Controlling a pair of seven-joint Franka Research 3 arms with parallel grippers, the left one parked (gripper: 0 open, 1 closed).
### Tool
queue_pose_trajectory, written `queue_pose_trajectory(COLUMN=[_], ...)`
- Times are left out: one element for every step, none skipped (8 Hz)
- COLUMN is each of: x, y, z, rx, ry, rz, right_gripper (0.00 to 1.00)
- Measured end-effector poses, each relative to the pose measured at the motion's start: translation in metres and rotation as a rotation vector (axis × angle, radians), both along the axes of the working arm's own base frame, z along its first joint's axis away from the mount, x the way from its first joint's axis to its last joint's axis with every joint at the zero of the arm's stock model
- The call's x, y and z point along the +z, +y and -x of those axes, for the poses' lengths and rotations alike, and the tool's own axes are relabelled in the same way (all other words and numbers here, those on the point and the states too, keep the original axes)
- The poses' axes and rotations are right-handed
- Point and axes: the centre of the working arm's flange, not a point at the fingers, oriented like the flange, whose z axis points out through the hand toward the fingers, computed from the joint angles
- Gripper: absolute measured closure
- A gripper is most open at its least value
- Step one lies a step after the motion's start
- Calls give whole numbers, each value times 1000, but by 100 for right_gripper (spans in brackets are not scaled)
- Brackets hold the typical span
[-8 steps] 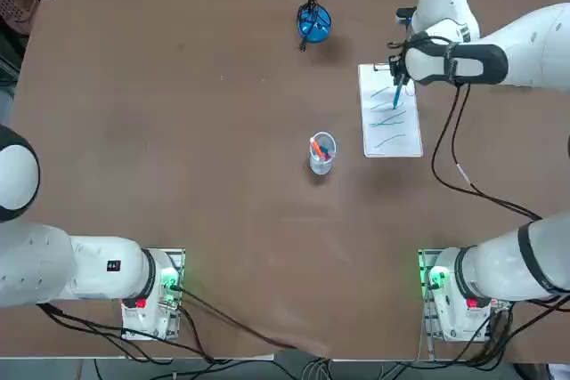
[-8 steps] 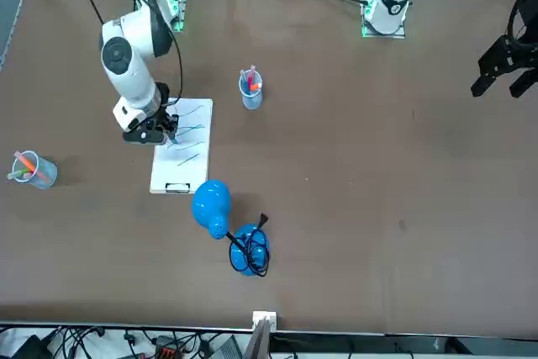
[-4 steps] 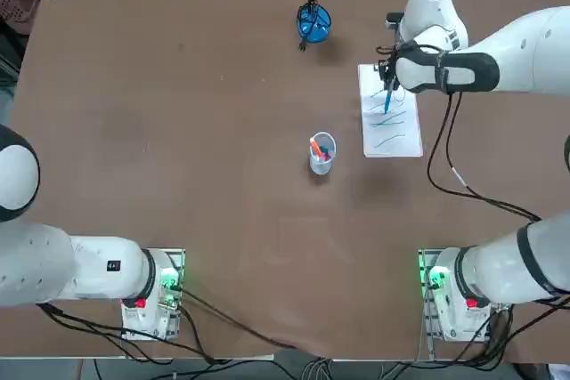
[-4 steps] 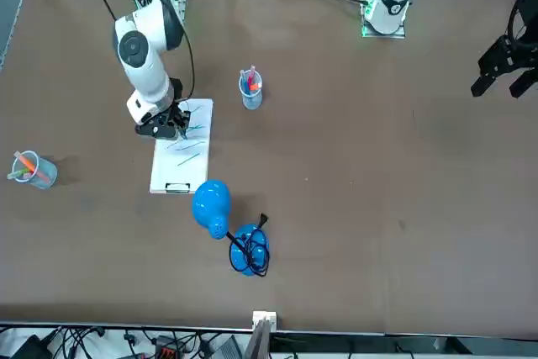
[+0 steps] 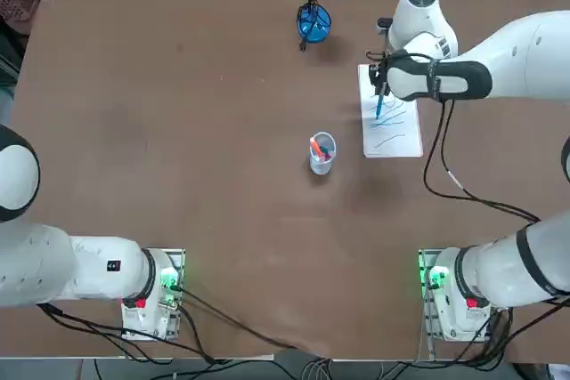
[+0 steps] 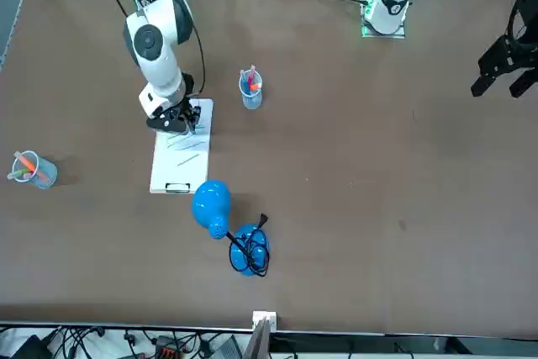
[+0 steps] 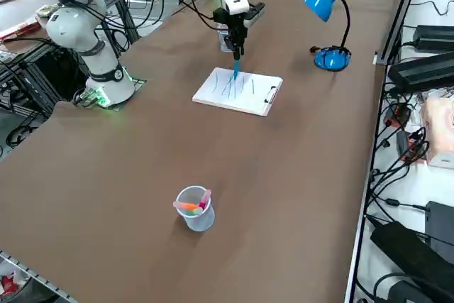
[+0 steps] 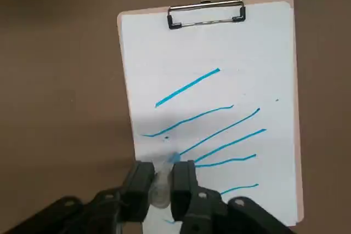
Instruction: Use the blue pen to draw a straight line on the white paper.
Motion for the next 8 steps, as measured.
queue_pose_trajectory(x=[1,3,9,23,42,65,89,108], y=[2,3,2,-1,-8,-19,-34,-54], z=[1,1,-1,-3,-6,-11,-18,-25], rx=[1,1,-3,-10,-8,-1,7,20], ry=[-1,-2,0,15,41,69,84,91], rz=[0,1,6,26,55,82,97,104], right_gripper=[78,78,78,78,78,78,78,78])
